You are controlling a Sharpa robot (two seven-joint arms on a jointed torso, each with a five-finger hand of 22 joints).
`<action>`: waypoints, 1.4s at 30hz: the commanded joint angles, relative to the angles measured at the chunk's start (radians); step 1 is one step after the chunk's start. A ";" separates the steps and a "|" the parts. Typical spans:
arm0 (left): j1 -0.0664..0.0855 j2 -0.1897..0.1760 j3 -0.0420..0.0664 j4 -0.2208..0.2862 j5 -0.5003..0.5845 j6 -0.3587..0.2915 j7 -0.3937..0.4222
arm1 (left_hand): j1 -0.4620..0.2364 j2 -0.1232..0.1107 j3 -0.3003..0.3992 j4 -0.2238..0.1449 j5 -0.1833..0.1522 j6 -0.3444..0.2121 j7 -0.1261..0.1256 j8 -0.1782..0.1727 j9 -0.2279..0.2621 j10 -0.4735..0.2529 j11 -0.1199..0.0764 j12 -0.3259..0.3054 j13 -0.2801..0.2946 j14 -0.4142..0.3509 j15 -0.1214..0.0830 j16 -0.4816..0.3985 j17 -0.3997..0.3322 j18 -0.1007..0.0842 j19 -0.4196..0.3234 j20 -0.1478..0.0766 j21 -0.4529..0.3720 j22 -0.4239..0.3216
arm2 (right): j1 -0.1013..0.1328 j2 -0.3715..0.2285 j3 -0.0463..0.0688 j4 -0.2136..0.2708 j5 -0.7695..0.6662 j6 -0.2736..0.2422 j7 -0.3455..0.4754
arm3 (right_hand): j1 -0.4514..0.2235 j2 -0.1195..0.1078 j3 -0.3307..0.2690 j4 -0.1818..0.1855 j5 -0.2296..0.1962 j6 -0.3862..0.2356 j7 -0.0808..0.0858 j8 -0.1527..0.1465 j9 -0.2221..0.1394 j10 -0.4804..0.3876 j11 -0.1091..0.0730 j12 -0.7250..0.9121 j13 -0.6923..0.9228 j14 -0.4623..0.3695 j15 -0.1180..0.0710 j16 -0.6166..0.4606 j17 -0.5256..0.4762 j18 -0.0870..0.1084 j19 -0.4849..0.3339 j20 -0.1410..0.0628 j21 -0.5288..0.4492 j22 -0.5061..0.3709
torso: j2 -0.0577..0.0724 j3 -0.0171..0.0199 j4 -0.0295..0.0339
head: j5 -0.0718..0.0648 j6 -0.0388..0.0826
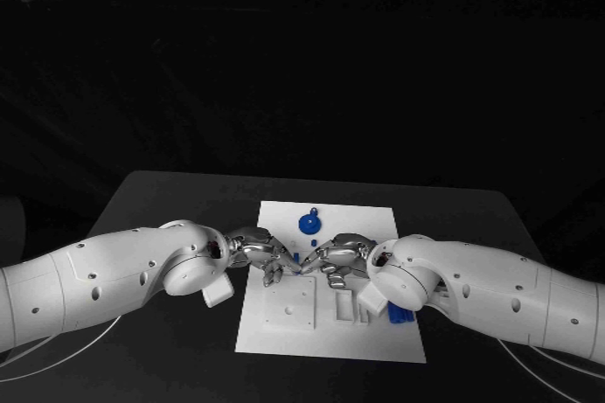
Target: Assemble the parts on the task board
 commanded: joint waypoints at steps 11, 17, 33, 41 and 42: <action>0.001 0.001 0.002 0.005 0.026 -0.003 0.026 | -0.009 0.031 -0.008 -0.011 0.014 0.026 -0.009 0.004 0.012 0.002 -0.006 -0.006 -0.002 -0.003 -0.003 0.004 0.000 -0.005 -0.001 -0.082 0.003 0.021 | -0.002 -0.001 -0.001 -0.001 -0.002 -0.030 -0.001 | -0.005 -0.003 0.002 0.003 -0.001 -0.002 0.008 0.000 0.003 -0.024 0.000 -0.022 -0.016 0.001 -0.005 -0.005 0.001 0.101 -0.008 0.004 0.006 0.018 | 0.000 0.0006 -0.0004 | 0.000 -0.001; 0.002 0.000 0.002 0.007 0.009 -0.027 0.022 | -0.020 0.042 -0.011 -0.017 0.023 0.033 -0.011 0.006 0.019 0.001 -0.007 -0.006 -0.001 -0.005 -0.003 0.004 0.000 -0.006 -0.005 -0.082 0.003 0.021 | -0.002 -0.010 -0.001 0.001 0.013 -0.059 0.017 | -0.078 -0.052 -0.051 0.013 0.000 -0.085 0.032 -0.048 -0.016 -0.136 0.022 -0.115 -0.086 -0.010 0.015 -0.011 0.002 0.101 -0.016 0.007 0.002 0.017 | 0.000 0.0011 -0.0003 | 0.002 -0.001; 0.002 -0.016 0.001 0.012 -0.056 -0.234 -0.021 | -0.061 -0.027 0.162 0.000 0.002 0.074 -0.024 0.003 0.054 0.054 -0.020 -0.019 -0.011 0.027 -0.017 0.015 0.000 -0.001 0.029 -0.094 0.018 0.021 | 0.048 -0.105 0.034 0.045 -0.067 -0.136 0.107 | -0.195 -0.096 -0.195 0.020 0.054 -0.224 0.092 -0.122 -0.054 -0.213 0.081 -0.142 -0.110 -0.059 0.071 -0.026 0.001 0.101 -0.060 0.009 -0.039 0.006 | 0.000 0.0032 0.0000 | 0.009 0.002; 0.002 -0.018 0.002 0.003 -0.144 -0.320 -0.065 | -0.081 -0.035 0.182 -0.011 0.020 0.088 -0.031 0.000 0.064 0.080 -0.028 -0.025 -0.012 0.052 -0.027 0.016 -0.002 0.002 0.051 -0.103 0.031 0.021 | 0.122 -0.177 0.046 0.071 -0.156 -0.164 0.136 | -0.189 -0.095 -0.196 0.024 0.084 -0.215 0.089 -0.116 -0.054 -0.209 0.078 -0.138 -0.119 -0.058 0.069 -0.026 -0.002 0.101 -0.057 0.008 -0.042 0.005 | -0.003 0.0031 -0.0141 | 0.010 0.005; 0.003 -0.016 0.002 -0.003 -0.160 -0.331 -0.070 | -0.083 -0.037 0.183 -0.011 0.021 0.091 -0.033 0.001 0.066 0.083 -0.029 -0.023 -0.011 0.056 -0.029 0.018 -0.001 0.003 0.055 -0.105 0.034 0.022 | 0.130 -0.184 0.047 0.072 -0.161 -0.167 0.140 | -0.189 -0.097 -0.199 0.025 0.098 -0.213 0.088 -0.115 -0.054 -0.209 0.077 -0.137 -0.122 -0.057 0.068 -0.026 -0.003 0.101 -0.056 0.008 -0.043 0.005 | -0.003 0.0036 -0.0156 | 0.010 0.005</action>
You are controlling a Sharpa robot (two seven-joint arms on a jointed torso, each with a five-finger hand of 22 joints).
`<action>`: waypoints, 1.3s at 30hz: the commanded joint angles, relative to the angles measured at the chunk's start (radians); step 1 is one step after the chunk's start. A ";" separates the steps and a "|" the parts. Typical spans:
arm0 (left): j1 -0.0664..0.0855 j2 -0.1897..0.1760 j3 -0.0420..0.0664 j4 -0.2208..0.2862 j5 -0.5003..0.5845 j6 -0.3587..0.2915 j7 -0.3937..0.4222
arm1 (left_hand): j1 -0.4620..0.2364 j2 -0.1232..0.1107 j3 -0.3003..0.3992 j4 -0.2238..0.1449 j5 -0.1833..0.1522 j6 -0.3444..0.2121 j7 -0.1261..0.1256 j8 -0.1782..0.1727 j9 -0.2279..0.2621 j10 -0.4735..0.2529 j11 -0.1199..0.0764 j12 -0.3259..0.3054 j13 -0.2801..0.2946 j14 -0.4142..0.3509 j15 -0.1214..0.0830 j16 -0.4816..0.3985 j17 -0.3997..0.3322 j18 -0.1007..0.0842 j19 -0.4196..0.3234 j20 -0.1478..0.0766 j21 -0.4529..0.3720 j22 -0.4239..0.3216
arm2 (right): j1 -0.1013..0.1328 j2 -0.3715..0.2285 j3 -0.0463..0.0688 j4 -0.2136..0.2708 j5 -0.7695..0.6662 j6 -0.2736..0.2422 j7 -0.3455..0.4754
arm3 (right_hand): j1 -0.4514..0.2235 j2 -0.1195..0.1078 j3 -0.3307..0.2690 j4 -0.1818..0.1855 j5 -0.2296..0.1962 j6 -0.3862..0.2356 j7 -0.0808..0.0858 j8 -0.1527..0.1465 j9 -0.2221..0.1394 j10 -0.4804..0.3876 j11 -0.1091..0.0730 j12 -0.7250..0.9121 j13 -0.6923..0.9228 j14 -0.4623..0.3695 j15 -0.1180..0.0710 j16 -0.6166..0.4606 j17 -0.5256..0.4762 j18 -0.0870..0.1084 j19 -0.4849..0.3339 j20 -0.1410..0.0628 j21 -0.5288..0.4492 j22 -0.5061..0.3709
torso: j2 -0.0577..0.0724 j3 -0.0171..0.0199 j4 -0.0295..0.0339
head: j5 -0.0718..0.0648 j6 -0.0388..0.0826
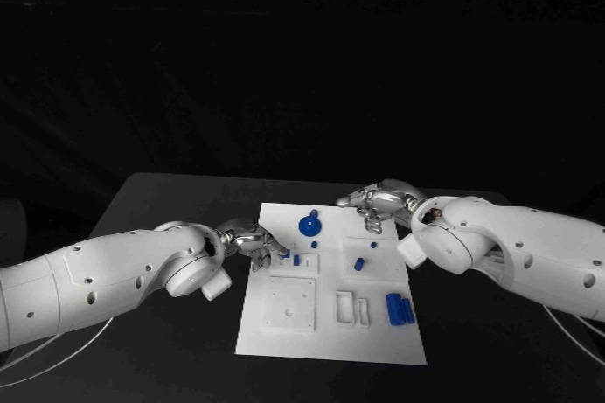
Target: Assemble the parts on the task board
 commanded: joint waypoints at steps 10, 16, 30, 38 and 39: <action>0.003 0.046 -0.004 -0.058 -0.346 -0.198 -0.162 | -0.028 -0.025 0.018 0.003 0.017 0.106 -0.052 0.004 0.028 0.058 -0.021 0.047 0.033 0.051 -0.032 0.057 0.030 0.010 0.046 -0.112 0.046 0.023 | 0.036 -0.017 0.026 -0.091 -0.027 0.001 0.099 | -0.028 -0.012 -0.041 0.009 0.105 -0.018 0.022 0.005 -0.006 -0.003 -0.003 0.009 -0.019 -0.003 0.001 -0.005 -0.005 0.107 0.001 -0.001 -0.008 0.006 | -0.007 0.0094 -0.0144 | 0.012 -0.001; 0.002 0.075 -0.009 -0.070 -0.378 -0.166 -0.207 | -0.028 -0.055 0.026 0.007 0.070 0.143 -0.074 0.010 0.048 0.089 -0.045 0.113 0.074 0.096 -0.065 0.110 0.058 0.021 0.092 -0.134 0.100 0.025 | 0.045 0.002 0.030 -0.156 -0.023 -0.053 0.173 | -0.030 0.000 -0.052 0.003 0.224 -0.012 0.020 0.010 -0.006 -0.004 -0.004 0.007 -0.032 -0.005 -0.001 -0.011 -0.010 0.107 0.002 -0.002 -0.010 0.008 | -0.006 0.0101 -0.0125 | 0.016 -0.004; 0.000 0.110 -0.024 -0.086 -0.423 -0.160 -0.243 | -0.053 -0.061 0.029 -0.005 0.199 0.192 -0.096 0.013 0.088 0.094 -0.067 0.200 0.136 0.127 -0.086 0.167 0.081 0.031 0.109 -0.152 0.169 0.024 | 0.047 0.027 0.030 -0.187 -0.113 -0.066 0.178 | -0.018 0.009 -0.060 -0.008 0.276 -0.008 0.018 0.015 -0.007 0.000 -0.007 0.010 -0.045 -0.003 -0.003 -0.013 -0.015 0.107 0.006 -0.003 -0.011 0.008 | -0.006 0.0072 -0.0136 | 0.016 -0.013; 0.000 0.130 -0.024 -0.097 -0.454 -0.139 -0.253 | -0.060 -0.063 0.030 -0.006 0.240 0.205 -0.105 0.018 0.116 0.107 -0.077 0.228 0.145 0.144 -0.097 0.195 0.090 0.038 0.116 -0.156 0.192 0.023 | 0.047 0.030 0.030 -0.186 -0.123 -0.067 0.176 | -0.011 0.008 -0.059 -0.010 0.278 -0.007 0.017 0.016 -0.007 0.000 -0.007 0.010 -0.048 -0.003 -0.003 -0.013 -0.016 0.107 0.006 -0.003 -0.012 0.008 | -0.006 0.0061 -0.0129 | 0.014 -0.016; -0.001 0.133 -0.024 -0.098 -0.454 -0.138 -0.256 | -0.062 -0.064 0.030 -0.006 0.244 0.206 -0.106 0.018 0.120 0.109 -0.079 0.234 0.146 0.147 -0.098 0.201 0.092 0.039 0.117 -0.156 0.196 0.022 | 0.047 0.030 0.030 -0.186 -0.125 -0.067 0.176 | -0.010 0.008 -0.058 -0.010 0.278 -0.007 0.017 0.016 -0.008 0.000 -0.007 0.010 -0.048 -0.003 -0.003 -0.013 -0.016 0.107 0.007 -0.003 -0.012 0.008 | -0.006 0.0061 -0.0133 | 0.014 -0.017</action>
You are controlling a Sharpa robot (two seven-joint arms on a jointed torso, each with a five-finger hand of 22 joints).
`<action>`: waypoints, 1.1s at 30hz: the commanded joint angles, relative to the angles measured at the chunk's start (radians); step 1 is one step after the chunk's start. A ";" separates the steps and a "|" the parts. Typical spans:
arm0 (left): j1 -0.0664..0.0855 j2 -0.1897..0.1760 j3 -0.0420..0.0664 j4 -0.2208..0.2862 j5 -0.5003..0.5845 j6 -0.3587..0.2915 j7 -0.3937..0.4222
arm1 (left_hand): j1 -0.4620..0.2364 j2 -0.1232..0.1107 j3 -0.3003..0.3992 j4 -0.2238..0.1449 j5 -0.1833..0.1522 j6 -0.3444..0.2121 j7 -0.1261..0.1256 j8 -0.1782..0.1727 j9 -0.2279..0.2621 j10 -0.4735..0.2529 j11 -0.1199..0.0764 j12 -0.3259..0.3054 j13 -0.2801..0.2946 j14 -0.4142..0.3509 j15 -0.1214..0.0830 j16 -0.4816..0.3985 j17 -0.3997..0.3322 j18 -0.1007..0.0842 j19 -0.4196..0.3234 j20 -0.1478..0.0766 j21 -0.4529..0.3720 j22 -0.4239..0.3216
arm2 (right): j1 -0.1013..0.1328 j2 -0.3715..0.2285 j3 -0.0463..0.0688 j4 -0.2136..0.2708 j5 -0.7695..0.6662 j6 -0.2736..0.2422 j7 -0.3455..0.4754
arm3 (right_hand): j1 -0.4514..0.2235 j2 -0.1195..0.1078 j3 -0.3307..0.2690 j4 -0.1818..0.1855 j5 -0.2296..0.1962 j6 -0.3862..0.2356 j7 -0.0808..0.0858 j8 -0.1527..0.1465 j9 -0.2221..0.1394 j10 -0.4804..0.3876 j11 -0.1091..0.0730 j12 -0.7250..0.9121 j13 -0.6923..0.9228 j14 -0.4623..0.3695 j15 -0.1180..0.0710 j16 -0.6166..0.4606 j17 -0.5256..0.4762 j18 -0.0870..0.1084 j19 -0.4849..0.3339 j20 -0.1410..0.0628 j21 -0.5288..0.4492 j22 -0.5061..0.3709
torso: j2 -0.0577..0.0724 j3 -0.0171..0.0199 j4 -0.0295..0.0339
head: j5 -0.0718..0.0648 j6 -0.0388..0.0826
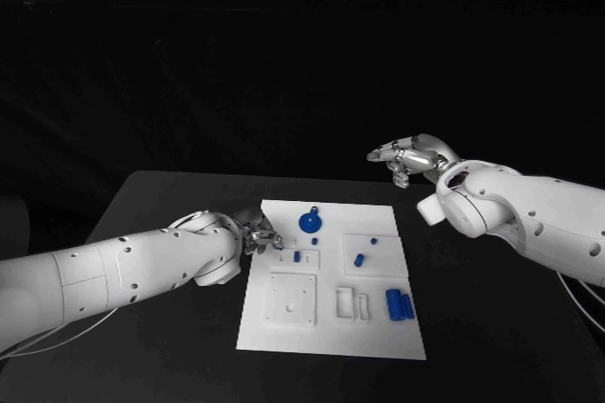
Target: Assemble the parts on the task board
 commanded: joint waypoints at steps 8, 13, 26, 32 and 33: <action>-0.024 0.034 0.001 -0.041 -0.043 0.033 -0.006 | -0.001 0.000 0.002 -0.003 0.035 0.148 -0.080 0.003 0.076 0.004 -0.013 0.039 0.006 0.059 -0.054 0.025 0.004 0.016 0.018 -0.119 0.028 0.021 | 0.000 0.003 0.000 0.000 -0.032 -0.002 0.051 | 0.005 0.000 -0.005 0.001 0.020 -0.005 0.013 0.008 -0.002 -0.001 -0.006 0.006 -0.006 -0.003 -0.003 -0.007 -0.003 0.107 0.003 -0.001 -0.006 0.009 | 0.000 0.0006 0.0002 | 0.003 -0.003; -0.035 0.044 0.001 -0.049 -0.056 0.045 -0.014 | 0.000 0.001 0.004 -0.003 0.041 0.152 -0.082 0.003 0.082 0.004 -0.015 0.050 0.007 0.064 -0.056 0.031 0.003 0.020 0.023 -0.119 0.034 0.020 | 0.000 -0.002 0.000 0.002 -0.033 -0.004 0.049 | -0.001 0.002 -0.009 0.006 0.040 -0.005 0.013 0.008 -0.003 -0.001 -0.007 0.008 -0.011 -0.003 -0.003 -0.008 -0.004 0.107 0.003 0.000 -0.007 0.010 | 0.000 0.0004 -0.0019 | 0.004 -0.004; -0.053 0.049 0.001 -0.049 -0.088 0.019 -0.018 | -0.005 0.006 0.004 -0.003 0.056 0.158 -0.085 0.004 0.092 0.001 -0.018 0.068 0.007 0.068 -0.059 0.040 0.001 0.024 0.026 -0.118 0.043 0.020 | -0.001 0.002 0.000 -0.007 -0.044 -0.004 0.049 | 0.011 0.002 -0.006 -0.001 0.043 -0.005 0.012 0.009 -0.004 -0.002 -0.007 0.010 -0.014 -0.003 -0.004 -0.007 -0.004 0.107 0.004 -0.001 -0.007 0.010 | 0.000 0.0009 -0.0001 | 0.003 -0.009; -0.053 0.047 0.001 -0.050 -0.087 0.016 -0.023 | -0.006 0.007 0.004 -0.003 0.058 0.159 -0.085 0.003 0.093 0.000 -0.018 0.070 0.007 0.068 -0.059 0.041 0.000 0.025 0.027 -0.118 0.044 0.020 | -0.003 0.007 0.000 -0.011 -0.060 -0.005 0.050 | 0.011 0.002 -0.007 0.000 0.042 -0.005 0.012 0.009 -0.005 -0.002 -0.007 0.010 -0.014 -0.003 -0.004 -0.007 -0.004 0.107 0.004 -0.001 -0.007 0.010 | 0.000 0.0007 0.0007 | 0.005 -0.012; -0.053 0.047 0.001 -0.052 -0.087 0.010 -0.024 | -0.006 0.007 0.004 -0.003 0.058 0.159 -0.085 0.003 0.093 0.000 -0.018 0.070 0.007 0.068 -0.059 0.041 0.000 0.025 0.027 -0.118 0.044 0.020 | -0.003 0.007 0.000 -0.011 -0.060 -0.005 0.050 | 0.011 0.002 -0.007 0.000 0.042 -0.005 0.012 0.009 -0.005 -0.002 -0.007 0.010 -0.014 -0.003 -0.004 -0.007 -0.004 0.107 0.004 -0.001 -0.007 0.010 | 0.000 0.0007 0.0008 | 0.005 -0.011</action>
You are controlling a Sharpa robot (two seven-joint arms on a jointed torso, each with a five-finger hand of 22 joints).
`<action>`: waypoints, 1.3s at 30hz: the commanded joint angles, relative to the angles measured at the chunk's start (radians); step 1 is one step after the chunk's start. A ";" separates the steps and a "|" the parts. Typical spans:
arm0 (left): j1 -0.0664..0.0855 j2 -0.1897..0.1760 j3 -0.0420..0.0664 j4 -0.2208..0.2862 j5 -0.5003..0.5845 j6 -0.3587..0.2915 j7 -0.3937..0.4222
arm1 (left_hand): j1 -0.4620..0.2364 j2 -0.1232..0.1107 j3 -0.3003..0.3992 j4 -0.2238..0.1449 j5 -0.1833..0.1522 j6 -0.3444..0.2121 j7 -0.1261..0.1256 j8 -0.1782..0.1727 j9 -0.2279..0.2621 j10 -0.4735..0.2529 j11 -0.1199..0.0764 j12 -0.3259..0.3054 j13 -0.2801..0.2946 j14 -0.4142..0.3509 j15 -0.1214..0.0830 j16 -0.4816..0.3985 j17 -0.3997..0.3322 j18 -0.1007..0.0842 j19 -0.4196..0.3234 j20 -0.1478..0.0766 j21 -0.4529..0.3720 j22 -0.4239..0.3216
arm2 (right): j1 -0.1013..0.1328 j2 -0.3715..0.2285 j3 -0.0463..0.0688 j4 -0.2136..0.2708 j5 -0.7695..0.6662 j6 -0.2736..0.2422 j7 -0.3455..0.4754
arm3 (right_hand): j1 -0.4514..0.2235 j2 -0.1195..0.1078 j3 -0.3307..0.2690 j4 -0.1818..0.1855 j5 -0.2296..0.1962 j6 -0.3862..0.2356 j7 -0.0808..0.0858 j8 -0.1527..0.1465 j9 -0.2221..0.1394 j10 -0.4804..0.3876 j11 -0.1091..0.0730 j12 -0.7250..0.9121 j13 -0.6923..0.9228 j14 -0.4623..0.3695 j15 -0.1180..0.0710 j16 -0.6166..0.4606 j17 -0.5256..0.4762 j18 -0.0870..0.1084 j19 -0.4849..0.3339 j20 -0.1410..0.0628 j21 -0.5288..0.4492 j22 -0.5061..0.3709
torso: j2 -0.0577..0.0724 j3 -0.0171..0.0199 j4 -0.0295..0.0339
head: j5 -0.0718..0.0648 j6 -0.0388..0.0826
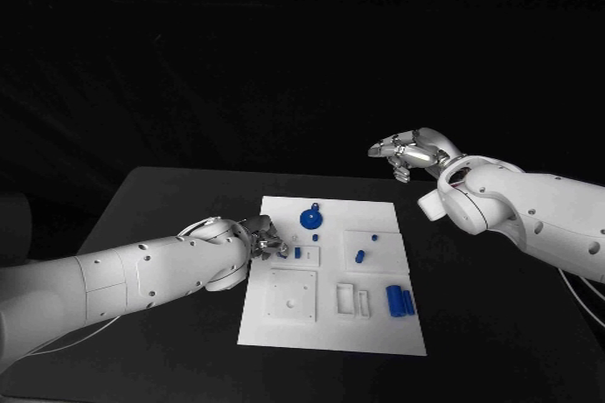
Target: Assemble the parts on the task board
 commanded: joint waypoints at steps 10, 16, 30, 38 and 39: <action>-0.002 -0.004 -0.001 -0.010 -0.010 -0.045 -0.012 | 0.001 0.014 0.006 0.000 0.018 0.155 -0.080 0.004 0.045 -0.003 -0.008 0.009 0.000 0.053 -0.054 0.008 -0.002 0.010 0.003 -0.109 0.005 0.020 | -0.002 0.002 0.000 0.000 -0.039 0.003 0.015 | 0.008 -0.002 -0.001 -0.006 0.003 -0.005 0.011 0.006 -0.002 -0.002 -0.007 0.007 -0.002 -0.003 -0.003 -0.003 -0.001 0.107 0.004 -0.001 -0.004 0.011 | 0.000 -0.0021 -0.0006 | 0.000 0.005; -0.002 0.000 -0.001 -0.013 -0.003 -0.014 -0.018 | -0.004 0.018 0.007 -0.001 0.033 0.156 -0.080 0.005 0.048 -0.004 -0.008 0.015 0.000 0.053 -0.054 0.011 -0.002 0.011 0.002 -0.108 0.008 0.020 | -0.002 0.004 0.000 0.001 -0.047 0.006 0.015 | 0.009 -0.003 -0.001 -0.007 0.000 -0.004 0.011 0.006 -0.002 -0.002 -0.007 0.007 -0.003 -0.003 -0.003 -0.003 -0.002 0.107 0.004 -0.001 -0.004 0.011 | 0.000 -0.0017 -0.0003 | 0.000 0.006; -0.002 0.000 -0.001 -0.012 0.003 0.040 -0.025 | -0.008 0.021 0.007 -0.001 0.036 0.156 -0.080 0.003 0.050 -0.006 -0.008 0.019 -0.001 0.051 -0.054 0.013 -0.004 0.011 0.000 -0.107 0.010 0.020 | -0.002 0.005 0.000 0.005 -0.046 0.009 0.009 | 0.011 -0.002 -0.001 -0.007 -0.005 -0.004 0.011 0.007 -0.002 -0.002 -0.007 0.009 -0.004 -0.002 -0.004 -0.003 -0.002 0.107 0.005 -0.001 -0.004 0.011 | -0.001 0.0003 -0.0009 | 0.003 0.001; -0.006 0.012 -0.001 -0.020 0.003 0.052 -0.022 | -0.025 0.022 0.002 0.003 0.026 0.162 -0.082 0.006 0.051 -0.006 -0.010 0.037 0.002 0.051 -0.054 0.024 -0.001 0.012 -0.004 -0.106 0.014 0.020 | -0.002 0.008 0.000 0.003 -0.046 0.010 0.009 | 0.013 -0.001 0.000 -0.007 -0.006 -0.004 0.011 0.007 -0.002 -0.002 -0.007 0.009 -0.005 -0.002 -0.004 -0.003 -0.002 0.107 0.005 -0.001 -0.004 0.011 | 0.000 -0.0006 -0.0013 | 0.003 0.000; -0.007 0.012 -0.001 -0.021 0.003 0.050 -0.022 | -0.025 0.022 0.003 0.003 0.026 0.162 -0.082 0.006 0.051 -0.006 -0.010 0.037 0.002 0.051 -0.054 0.024 -0.001 0.012 -0.004 -0.106 0.014 0.020 | -0.002 0.007 0.000 0.003 -0.046 0.010 0.009 | 0.013 -0.001 0.000 -0.007 -0.006 -0.004 0.011 0.007 -0.002 -0.002 -0.007 0.009 -0.005 -0.002 -0.004 -0.003 -0.002 0.107 0.005 -0.001 -0.004 0.011 | 0.000 -0.0007 -0.0014 | 0.003 0.000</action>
